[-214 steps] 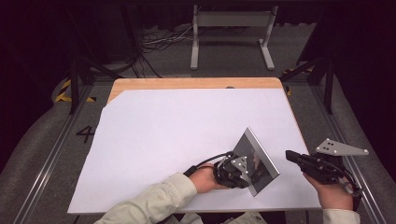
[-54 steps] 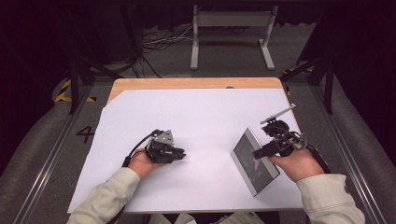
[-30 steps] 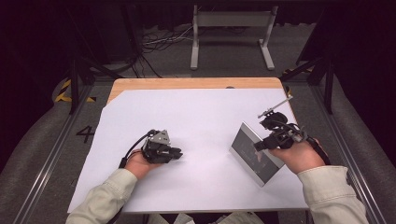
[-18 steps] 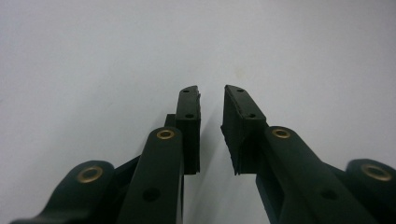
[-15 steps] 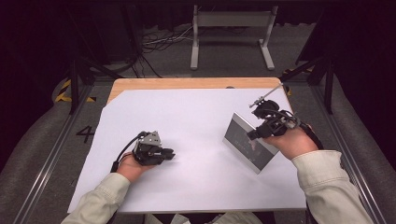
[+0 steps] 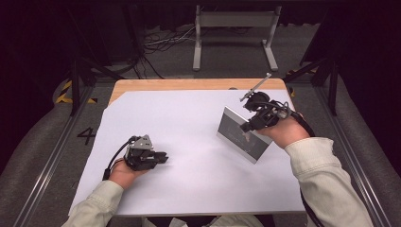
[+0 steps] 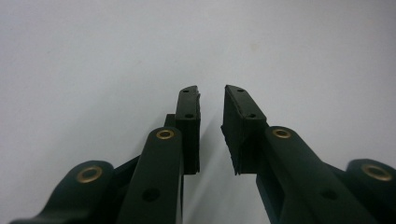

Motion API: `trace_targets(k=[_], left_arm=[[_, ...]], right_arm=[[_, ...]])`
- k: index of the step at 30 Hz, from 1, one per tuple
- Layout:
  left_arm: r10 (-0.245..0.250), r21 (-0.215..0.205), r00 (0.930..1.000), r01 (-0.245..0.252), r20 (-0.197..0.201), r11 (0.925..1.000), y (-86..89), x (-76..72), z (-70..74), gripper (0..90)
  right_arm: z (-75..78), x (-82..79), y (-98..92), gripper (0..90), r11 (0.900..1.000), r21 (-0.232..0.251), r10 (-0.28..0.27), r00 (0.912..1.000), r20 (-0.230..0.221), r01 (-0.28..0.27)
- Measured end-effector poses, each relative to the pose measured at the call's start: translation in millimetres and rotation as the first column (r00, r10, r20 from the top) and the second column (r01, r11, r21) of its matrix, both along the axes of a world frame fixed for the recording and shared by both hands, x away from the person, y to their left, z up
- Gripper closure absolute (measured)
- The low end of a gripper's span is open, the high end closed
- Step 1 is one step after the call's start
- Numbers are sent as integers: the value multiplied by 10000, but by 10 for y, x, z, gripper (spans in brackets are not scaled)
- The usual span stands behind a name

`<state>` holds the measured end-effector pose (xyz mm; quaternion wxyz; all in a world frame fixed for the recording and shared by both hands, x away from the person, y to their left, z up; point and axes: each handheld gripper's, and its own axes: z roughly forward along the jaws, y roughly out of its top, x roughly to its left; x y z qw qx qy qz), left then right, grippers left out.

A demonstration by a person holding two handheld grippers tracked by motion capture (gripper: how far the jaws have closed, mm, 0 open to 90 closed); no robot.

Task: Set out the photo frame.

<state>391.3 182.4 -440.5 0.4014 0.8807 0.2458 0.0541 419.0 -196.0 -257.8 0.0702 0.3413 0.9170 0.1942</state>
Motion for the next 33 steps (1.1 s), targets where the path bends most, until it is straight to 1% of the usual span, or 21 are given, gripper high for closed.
trace_targets(k=[1,5,8,13,16,17,19,21,23,25,27,31,32,33], left_arm=[[61,-59,10000,-61,-22,10000,19,-9,-2,764],[188,-62,9998,-188,-5,9998,74,-29,-1,763],[243,-78,9997,-243,13,9997,95,-35,-1,763],[258,-116,9997,-258,-18,9996,106,-31,-2,763],[249,-112,9997,-249,-41,9996,103,-23,-3,763],[249,-112,9997,-249,-41,9996,103,-23,-3,763],[237,-112,9997,-238,-48,9997,99,-20,-3,763],[242,-144,9997,-243,-62,9996,94,-19,-3,762],[213,-146,9998,-214,-56,9997,91,-15,-3,761],[204,-150,9998,-205,-73,9997,87,-14,-4,761],[181,-132,9998,-182,-61,9997,86,-10,-4,761],[186,-156,9998,-187,-73,9997,86,-10,-5,760],[186,-156,9998,-187,-73,9997,86,-10,-5,758],[186,-164,9998,-188,-79,9997,87,-10,-4,758]], right_arm=[[1,13,21,832,9999,-50,108,9999,35,-108],[16,69,107,831,9979,-174,631,9980,102,-629],[25,97,174,831,9934,-320,1113,9934,288,-1104],[31,138,263,831,9822,-531,1824,9825,375,-1803],[32,160,297,831,9750,-615,2164,9753,444,-2135],[32,160,297,831,9750,-615,2164,9753,444,-2135],[35,174,319,831,9669,-746,2487,9668,594,-2442],[38,190,332,831,9612,-845,2681,9615,604,-2627],[36,200,345,831,9584,-871,2772,9591,578,-2718],[31,215,359,831,9535,-953,2921,9547,568,-2861],[19,227,375,831,9518,-952,2973,9534,511,-2916],[-7,244,404,831,9411,-1007,3282,9437,413,-3229],[-7,244,404,831,9411,-1007,3282,9437,413,-3229],[-13,253,409,831,9367,-1063,3394,9397,428,-3336]])
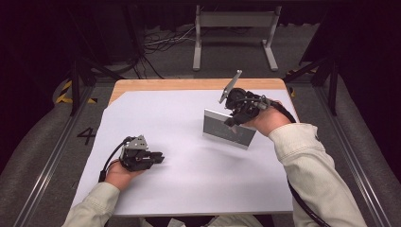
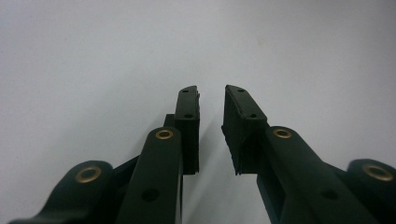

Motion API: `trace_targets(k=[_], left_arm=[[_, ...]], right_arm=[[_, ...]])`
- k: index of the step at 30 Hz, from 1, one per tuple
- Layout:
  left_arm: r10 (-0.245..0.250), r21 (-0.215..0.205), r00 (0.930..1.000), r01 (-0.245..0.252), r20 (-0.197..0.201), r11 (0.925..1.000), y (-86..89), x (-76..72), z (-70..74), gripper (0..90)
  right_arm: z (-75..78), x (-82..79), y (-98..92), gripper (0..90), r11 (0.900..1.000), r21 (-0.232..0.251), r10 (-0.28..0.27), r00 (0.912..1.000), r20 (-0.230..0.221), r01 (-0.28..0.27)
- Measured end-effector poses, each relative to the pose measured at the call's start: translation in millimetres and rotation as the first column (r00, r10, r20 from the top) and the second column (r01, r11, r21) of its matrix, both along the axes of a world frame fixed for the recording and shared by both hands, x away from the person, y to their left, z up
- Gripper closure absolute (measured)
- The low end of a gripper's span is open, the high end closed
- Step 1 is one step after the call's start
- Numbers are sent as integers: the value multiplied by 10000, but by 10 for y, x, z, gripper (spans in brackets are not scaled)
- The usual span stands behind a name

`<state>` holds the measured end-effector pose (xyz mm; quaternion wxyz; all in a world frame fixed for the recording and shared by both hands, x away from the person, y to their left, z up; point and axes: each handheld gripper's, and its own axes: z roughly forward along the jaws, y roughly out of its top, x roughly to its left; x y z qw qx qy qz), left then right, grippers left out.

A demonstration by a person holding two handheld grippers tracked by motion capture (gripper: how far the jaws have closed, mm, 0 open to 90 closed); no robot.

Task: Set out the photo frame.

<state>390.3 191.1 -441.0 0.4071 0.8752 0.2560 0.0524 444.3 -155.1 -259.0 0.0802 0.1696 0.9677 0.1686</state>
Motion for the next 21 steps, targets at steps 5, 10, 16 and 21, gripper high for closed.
trace_targets(k=[5,10,16,21], left_arm=[[32,21,10000,-32,-9,10000,5,-10,1,757],[34,38,10000,-34,-5,10000,16,-15,1,756],[48,28,10000,-48,-28,10000,17,-20,-4,756],[24,58,10000,-24,-8,10000,17,-21,-6,757]], right_arm=[[-29,54,-6,831,9991,56,423,9990,-167,-422],[-78,109,-33,831,9957,53,927,9950,-372,-926],[-132,133,-42,831,9916,45,1292,9902,-523,-1292],[-177,140,-11,831,9848,-74,1728,9826,-687,-1737]])
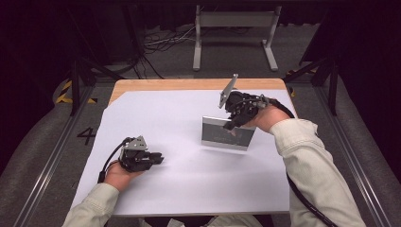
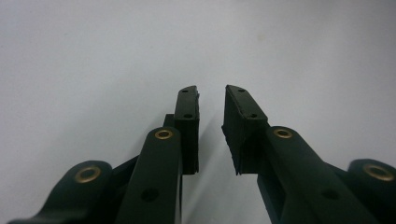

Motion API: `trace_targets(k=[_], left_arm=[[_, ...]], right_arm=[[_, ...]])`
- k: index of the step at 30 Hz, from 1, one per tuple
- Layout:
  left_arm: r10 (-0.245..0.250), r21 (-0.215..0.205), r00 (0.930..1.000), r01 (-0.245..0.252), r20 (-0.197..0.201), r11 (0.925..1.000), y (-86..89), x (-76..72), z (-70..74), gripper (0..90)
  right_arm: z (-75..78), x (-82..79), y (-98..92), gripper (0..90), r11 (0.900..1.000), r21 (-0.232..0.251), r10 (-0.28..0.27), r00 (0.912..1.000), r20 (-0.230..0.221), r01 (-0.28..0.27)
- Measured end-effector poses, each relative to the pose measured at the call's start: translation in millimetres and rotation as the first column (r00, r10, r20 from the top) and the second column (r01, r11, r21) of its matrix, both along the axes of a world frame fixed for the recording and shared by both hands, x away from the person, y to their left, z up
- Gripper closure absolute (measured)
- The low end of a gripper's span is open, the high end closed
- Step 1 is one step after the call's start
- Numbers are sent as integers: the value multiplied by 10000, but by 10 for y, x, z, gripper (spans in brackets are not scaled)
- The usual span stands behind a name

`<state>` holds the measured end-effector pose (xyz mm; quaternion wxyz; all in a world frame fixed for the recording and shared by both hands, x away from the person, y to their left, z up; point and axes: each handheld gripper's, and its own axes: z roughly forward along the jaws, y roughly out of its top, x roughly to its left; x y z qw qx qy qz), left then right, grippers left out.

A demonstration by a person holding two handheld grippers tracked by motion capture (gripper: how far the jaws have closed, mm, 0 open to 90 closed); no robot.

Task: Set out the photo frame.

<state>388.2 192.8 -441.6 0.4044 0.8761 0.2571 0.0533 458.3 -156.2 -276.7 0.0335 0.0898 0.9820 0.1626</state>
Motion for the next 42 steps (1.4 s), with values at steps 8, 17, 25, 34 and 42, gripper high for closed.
trace_targets(k=[8,17,25,34,42], left_arm=[[8,10,10000,-8,-23,10000,8,-5,-1,756],[-7,32,10000,7,-34,10000,3,-2,-5,756],[18,-1,10000,-18,-65,10000,-1,-4,-9,756],[-28,23,10000,28,-60,10000,-8,4,-11,756],[-60,31,10000,60,-52,10000,-18,10,-8,755]], right_arm=[[-68,5,54,831,9979,-168,629,9980,-97,-630],[-138,0,104,831,9907,-342,1311,9913,-130,-1314],[-181,2,117,831,9848,-382,1691,9855,-139,-1695],[-192,-2,108,818,9788,-549,1985,9800,150,-1974],[-138,25,73,712,9918,-171,1273,9904,546,-1266]])
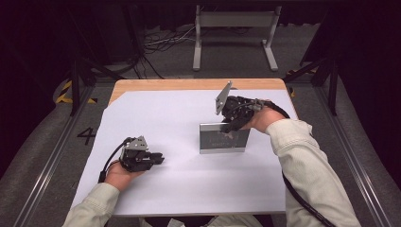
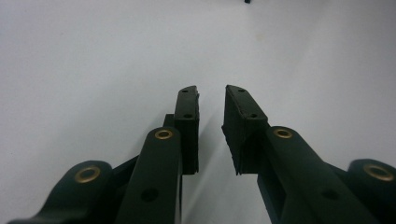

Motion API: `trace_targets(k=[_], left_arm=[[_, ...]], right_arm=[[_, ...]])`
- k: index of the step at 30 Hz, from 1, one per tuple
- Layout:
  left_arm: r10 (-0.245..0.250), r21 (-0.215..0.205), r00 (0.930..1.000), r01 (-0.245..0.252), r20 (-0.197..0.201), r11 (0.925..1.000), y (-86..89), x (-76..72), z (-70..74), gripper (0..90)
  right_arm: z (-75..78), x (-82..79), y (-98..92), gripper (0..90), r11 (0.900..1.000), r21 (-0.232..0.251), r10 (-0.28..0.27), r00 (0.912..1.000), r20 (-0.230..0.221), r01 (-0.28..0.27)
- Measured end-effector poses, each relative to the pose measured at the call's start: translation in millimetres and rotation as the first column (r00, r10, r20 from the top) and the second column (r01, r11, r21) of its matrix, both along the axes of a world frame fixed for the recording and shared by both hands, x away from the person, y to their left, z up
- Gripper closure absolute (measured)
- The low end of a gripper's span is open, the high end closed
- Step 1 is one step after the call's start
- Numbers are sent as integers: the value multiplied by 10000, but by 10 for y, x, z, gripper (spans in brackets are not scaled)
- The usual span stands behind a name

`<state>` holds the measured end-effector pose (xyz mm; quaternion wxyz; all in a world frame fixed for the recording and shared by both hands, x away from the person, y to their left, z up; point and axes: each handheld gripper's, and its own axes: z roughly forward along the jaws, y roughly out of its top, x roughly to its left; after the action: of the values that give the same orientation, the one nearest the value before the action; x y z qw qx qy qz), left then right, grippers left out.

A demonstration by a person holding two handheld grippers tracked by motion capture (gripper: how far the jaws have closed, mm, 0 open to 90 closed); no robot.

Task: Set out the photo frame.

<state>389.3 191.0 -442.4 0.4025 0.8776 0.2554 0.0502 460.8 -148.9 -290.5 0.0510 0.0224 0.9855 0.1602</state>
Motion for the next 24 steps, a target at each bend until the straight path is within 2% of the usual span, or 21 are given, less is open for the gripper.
trace_targets(k=[3,5,10,11,13,19,22,24], left_arm=[[1,-21,10000,-1,2,10000,-1,2,0,754],[-4,-16,10000,4,4,10000,-1,5,1,754],[-4,-24,10000,4,-12,10000,4,7,2,752],[-4,-24,10000,4,-12,10000,4,7,2,752],[4,-34,10000,-4,-9,10000,2,7,1,752],[37,-109,10000,-37,7,9999,14,0,5,749],[65,-102,10000,-64,23,9999,18,1,8,748],[53,-91,10000,-53,23,9999,20,7,4,747]], right_arm=[[5,13,-12,639,9998,182,-62,9999,152,59],[8,27,-24,542,9987,385,-351,9989,313,339],[29,47,-54,401,9929,835,-893,9944,564,844],[29,47,-54,401,9929,835,-893,9944,564,844],[68,57,-81,364,9867,1252,-1131,9910,715,1036],[126,46,-172,298,9764,1722,-1498,9833,1034,1307],[142,30,-220,287,9724,1886,-1597,9809,1111,1370],[155,13,-251,281,9724,1826,-1672,9795,1125,1450]])
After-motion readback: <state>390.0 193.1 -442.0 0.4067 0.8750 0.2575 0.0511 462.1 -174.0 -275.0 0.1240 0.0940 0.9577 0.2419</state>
